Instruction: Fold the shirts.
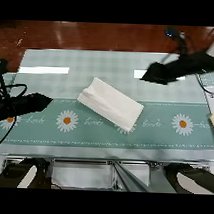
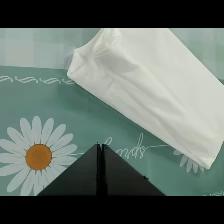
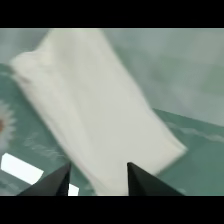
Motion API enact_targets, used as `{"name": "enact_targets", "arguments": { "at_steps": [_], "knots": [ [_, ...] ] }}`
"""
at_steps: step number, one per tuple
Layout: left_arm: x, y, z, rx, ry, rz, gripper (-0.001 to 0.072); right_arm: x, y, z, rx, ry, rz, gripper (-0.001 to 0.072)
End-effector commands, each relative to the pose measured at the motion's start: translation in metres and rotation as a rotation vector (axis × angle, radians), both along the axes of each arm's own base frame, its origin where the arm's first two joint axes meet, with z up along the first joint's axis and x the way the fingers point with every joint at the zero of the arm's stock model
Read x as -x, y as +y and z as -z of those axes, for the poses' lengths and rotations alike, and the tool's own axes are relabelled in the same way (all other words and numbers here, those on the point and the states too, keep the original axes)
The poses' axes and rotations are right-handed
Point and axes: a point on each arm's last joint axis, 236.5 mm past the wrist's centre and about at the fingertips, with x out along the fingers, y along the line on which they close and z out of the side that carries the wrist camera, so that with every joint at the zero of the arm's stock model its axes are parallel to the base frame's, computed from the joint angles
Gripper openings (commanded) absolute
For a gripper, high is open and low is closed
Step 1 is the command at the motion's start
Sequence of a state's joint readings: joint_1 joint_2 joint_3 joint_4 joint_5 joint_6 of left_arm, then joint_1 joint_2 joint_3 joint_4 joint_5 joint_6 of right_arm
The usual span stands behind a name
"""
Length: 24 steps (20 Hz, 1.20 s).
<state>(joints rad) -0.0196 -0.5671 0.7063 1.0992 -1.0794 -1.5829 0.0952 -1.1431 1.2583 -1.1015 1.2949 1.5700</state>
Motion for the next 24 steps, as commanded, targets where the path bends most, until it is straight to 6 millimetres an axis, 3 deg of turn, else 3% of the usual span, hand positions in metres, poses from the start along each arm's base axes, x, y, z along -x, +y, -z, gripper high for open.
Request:
{"name": "enact_targets", "arguments": {
  "at_steps": [1,2,4,5,7,12,16,18,20,24],
  "knots": [
    [-0.002,-0.001,0.003,0.008,0.009,-0.003,0.0024,0.039,-0.12,0.034,0.254,-0.077,0.441,0.0407],
    [-0.002,-0.001,0.003,0.008,0.009,-0.003,0.0024,0.051,-0.115,0.061,0.2,-0.06,0.495,0.0407],
    [-0.002,-0.001,0.003,0.008,0.009,-0.003,0.0024,0.072,-0.072,0.117,-0.026,0.059,0.537,0.0407],
    [-0.002,-0.001,0.003,0.008,0.009,-0.003,0.0024,0.078,-0.049,0.135,-0.138,0.101,0.54,0.0407],
    [-0.002,-0.001,0.003,0.008,0.01,-0.003,0.0024,0.082,-0.018,0.157,-0.293,0.168,0.538,0.0407],
    [-0.002,-0.005,0.001,0.03,0.013,0.0,0.0024,0.088,0.036,0.2,-0.387,0.337,0.442,0.0407],
    [-0.002,-0.008,0.001,0.045,0.015,0.002,0.0024,0.074,0.074,0.206,-0.465,0.378,0.346,0.0395],
    [-0.002,-0.008,0.0,0.045,0.015,0.002,0.0024,0.061,0.091,0.203,-0.474,0.383,0.268,0.0221],
    [-0.002,-0.008,0.001,0.045,0.016,0.002,0.0024,0.046,0.114,0.185,-0.481,0.332,0.119,0.0022],
    [-0.002,-0.008,0.001,0.045,0.015,0.002,0.0024,0.013,0.148,0.134,-0.381,0.205,-0.098,0.0021]
  ]
}}
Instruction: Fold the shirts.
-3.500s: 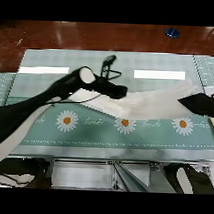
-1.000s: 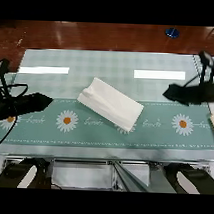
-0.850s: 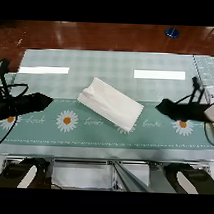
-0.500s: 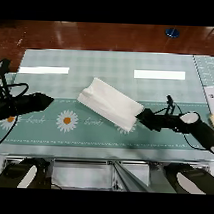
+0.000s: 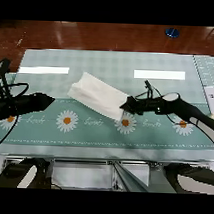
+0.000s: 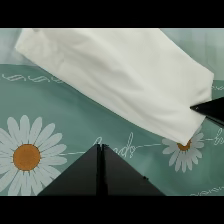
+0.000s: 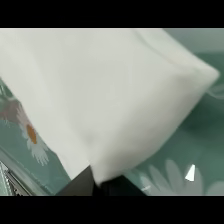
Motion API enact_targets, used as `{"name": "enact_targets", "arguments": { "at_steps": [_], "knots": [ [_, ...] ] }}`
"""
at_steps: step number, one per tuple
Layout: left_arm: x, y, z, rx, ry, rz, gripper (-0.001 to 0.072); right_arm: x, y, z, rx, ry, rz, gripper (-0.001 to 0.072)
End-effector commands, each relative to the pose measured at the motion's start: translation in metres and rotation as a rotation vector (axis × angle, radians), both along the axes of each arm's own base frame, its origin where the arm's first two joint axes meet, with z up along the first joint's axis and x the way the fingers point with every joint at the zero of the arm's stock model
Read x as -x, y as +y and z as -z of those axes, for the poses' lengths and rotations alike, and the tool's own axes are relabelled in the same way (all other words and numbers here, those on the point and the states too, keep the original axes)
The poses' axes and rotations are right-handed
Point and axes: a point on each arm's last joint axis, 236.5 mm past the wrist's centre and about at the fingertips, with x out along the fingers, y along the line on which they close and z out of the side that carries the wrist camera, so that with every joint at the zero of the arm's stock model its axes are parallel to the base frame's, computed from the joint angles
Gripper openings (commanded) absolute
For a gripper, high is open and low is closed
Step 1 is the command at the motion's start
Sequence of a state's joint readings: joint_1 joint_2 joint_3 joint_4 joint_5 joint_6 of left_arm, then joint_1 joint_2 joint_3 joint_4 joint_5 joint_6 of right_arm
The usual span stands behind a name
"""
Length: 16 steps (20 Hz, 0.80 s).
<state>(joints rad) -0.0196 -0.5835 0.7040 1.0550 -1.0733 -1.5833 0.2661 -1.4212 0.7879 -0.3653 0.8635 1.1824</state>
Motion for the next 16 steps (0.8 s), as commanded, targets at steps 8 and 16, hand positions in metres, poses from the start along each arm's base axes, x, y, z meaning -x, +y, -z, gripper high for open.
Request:
{"name": "enact_targets", "arguments": {
  "at_steps": [8,16],
  "knots": [
    [0.001,0.0,0.001,-0.002,0.004,0.003,0.0024,-0.072,-0.015,-0.165,0.397,-0.352,-0.261,0.0021],
    [0.003,-0.001,0.005,-0.003,0.024,0.012,0.0024,-0.08,-0.146,-0.271,0.453,-0.364,-0.004,0.0021]
  ]
}}
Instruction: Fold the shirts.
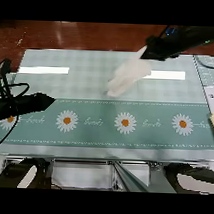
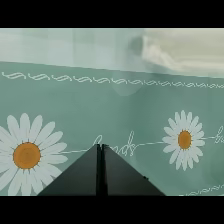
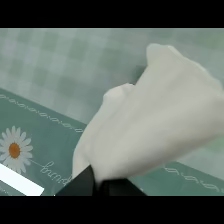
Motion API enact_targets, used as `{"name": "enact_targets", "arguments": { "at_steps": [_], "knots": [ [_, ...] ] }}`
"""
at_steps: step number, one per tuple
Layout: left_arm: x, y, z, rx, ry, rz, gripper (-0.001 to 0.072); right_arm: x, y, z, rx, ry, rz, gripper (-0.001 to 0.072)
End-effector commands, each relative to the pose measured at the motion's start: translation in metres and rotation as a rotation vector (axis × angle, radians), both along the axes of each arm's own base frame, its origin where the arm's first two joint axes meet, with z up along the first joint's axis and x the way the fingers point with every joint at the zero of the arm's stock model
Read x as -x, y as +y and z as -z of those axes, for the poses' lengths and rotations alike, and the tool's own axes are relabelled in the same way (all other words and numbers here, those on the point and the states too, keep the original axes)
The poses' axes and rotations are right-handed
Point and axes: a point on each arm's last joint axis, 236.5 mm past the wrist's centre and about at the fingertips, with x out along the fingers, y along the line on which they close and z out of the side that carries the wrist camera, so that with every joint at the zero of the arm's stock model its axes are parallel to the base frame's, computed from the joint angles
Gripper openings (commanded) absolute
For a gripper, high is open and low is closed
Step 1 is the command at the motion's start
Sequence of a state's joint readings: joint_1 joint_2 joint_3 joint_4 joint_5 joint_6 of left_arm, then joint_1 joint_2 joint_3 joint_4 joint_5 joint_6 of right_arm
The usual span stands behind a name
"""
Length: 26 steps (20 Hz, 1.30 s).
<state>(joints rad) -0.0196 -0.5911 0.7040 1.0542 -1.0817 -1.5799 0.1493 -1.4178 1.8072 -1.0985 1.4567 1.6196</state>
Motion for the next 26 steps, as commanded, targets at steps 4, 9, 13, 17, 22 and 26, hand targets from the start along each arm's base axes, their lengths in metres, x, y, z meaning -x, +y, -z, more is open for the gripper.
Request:
{"name": "enact_targets", "arguments": {
  "at_steps": [4,9,13,17,22,26],
  "knots": [
    [0.002,0.0,0.001,-0.001,0.009,0.005,0.0024,0.035,-0.141,-0.051,-0.007,0.04,0.315,0.0021],
    [-0.002,0.001,-0.001,0.001,-0.009,-0.005,0.0024,0.083,-0.221,-0.061,0.012,0.11,0.556,0.0021],
    [-0.011,0.002,-0.007,-0.016,-0.067,0.008,0.0024,0.123,-0.263,-0.059,0.084,0.146,0.745,0.0021],
    [-0.014,0.002,-0.002,-0.016,-0.051,0.004,0.0024,0.19,-0.291,-0.012,0.157,0.297,0.943,0.0021],
    [-0.03,-0.001,-0.001,0.007,-0.071,-0.019,0.0024,0.327,-0.332,0.061,0.392,0.597,1.252,0.0021],
    [-0.032,-0.025,0.018,0.026,-0.011,0.041,0.0024,0.37,-0.334,0.109,0.451,0.659,1.333,0.0039]
  ]
}}
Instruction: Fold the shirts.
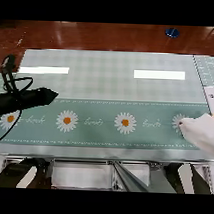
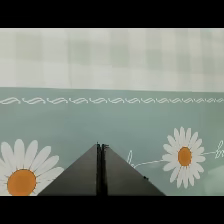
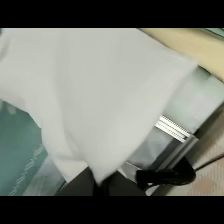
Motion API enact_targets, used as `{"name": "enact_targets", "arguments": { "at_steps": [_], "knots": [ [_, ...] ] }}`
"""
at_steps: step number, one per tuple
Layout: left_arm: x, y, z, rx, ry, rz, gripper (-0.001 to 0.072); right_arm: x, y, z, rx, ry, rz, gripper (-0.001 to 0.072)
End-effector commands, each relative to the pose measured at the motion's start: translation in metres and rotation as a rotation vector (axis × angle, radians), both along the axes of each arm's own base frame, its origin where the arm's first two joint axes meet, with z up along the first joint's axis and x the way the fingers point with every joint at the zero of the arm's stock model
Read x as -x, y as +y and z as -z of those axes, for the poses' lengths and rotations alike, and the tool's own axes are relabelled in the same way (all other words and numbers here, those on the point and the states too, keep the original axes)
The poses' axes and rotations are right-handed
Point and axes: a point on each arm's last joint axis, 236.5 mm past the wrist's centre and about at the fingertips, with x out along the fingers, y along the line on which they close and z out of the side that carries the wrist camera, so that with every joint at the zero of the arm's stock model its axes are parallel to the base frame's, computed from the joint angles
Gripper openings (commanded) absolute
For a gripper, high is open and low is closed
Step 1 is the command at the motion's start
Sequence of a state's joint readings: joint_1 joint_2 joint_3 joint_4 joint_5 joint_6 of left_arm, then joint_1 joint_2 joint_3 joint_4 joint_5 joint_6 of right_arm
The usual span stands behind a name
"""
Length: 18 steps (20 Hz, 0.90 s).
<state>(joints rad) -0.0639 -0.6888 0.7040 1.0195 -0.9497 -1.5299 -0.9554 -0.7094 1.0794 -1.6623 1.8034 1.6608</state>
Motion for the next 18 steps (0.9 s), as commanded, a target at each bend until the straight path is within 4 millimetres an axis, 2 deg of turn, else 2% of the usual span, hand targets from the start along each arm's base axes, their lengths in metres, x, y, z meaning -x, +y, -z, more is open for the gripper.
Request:
{"name": "enact_targets", "arguments": {
  "at_steps": [1,2,4,6,7,8,9,10,11,12,13,14,15,16,17,18],
  "knots": [
    [-0.002,-0.021,0.018,0.01,0.051,0.05,0.0024,0.053,-0.003,0.044,0.041,0.143,0.105,0.0242],
    [-0.003,-0.027,0.024,0.008,0.064,0.065,0.0024,0.061,-0.001,0.055,0.023,0.185,0.109,0.0424],
    [-0.012,-0.03,0.029,0.003,0.052,0.059,0.0024,0.053,-0.008,0.062,0.045,0.164,0.098,0.0411],
    [-0.032,-0.014,0.024,-0.011,0.012,0.016,0.0024,0.033,-0.027,0.054,0.127,0.109,0.043,0.0399],
    [-0.043,-0.001,0.013,-0.008,-0.005,-0.024,0.0024,0.01,-0.038,0.045,0.178,0.044,-0.003,0.0317],
    [-0.056,0.013,-0.004,-0.006,-0.034,-0.062,0.0024,-0.023,-0.044,0.033,0.208,-0.059,-0.057,0.0225],
    [-0.068,0.027,-0.029,-0.004,-0.076,-0.094,0.0024,-0.072,-0.039,0.016,0.211,-0.211,-0.141,0.0111],
    [-0.08,0.036,-0.061,-0.005,-0.134,-0.109,0.0024,-0.127,-0.021,-0.005,0.179,-0.391,-0.252,0.0022],
    [-0.089,0.037,-0.093,-0.009,-0.202,-0.106,0.0023,-0.189,0.012,-0.037,0.113,-0.616,-0.358,0.0022],
    [-0.097,0.033,-0.129,-0.01,-0.29,-0.093,0.0024,-0.237,0.052,-0.07,0.032,-0.806,-0.449,0.0022],
    [-0.103,0.025,-0.161,-0.009,-0.385,-0.076,0.0024,-0.277,0.099,-0.103,-0.041,-0.962,-0.577,0.0022],
    [-0.105,0.012,-0.188,0.004,-0.465,-0.06,0.0024,-0.3,0.142,-0.115,-0.076,-1.01,-0.719,0.0021],
    [-0.102,-0.003,-0.199,0.018,-0.496,-0.028,0.0024,-0.311,0.177,-0.108,-0.097,-0.976,-0.84,0.0022],
    [-0.097,-0.02,-0.192,0.014,-0.481,0.019,0.0024,-0.315,0.212,-0.082,-0.1,-0.874,-0.98,0.0021],
    [-0.09,-0.035,-0.167,-0.034,-0.428,0.084,0.0024,-0.312,0.239,-0.044,-0.087,-0.728,-1.114,0.0022],
    [-0.086,-0.042,-0.127,-0.124,-0.361,0.14,0.0023,-0.307,0.252,-0.003,-0.055,-0.56,-1.204,0.0022]
  ]
}}
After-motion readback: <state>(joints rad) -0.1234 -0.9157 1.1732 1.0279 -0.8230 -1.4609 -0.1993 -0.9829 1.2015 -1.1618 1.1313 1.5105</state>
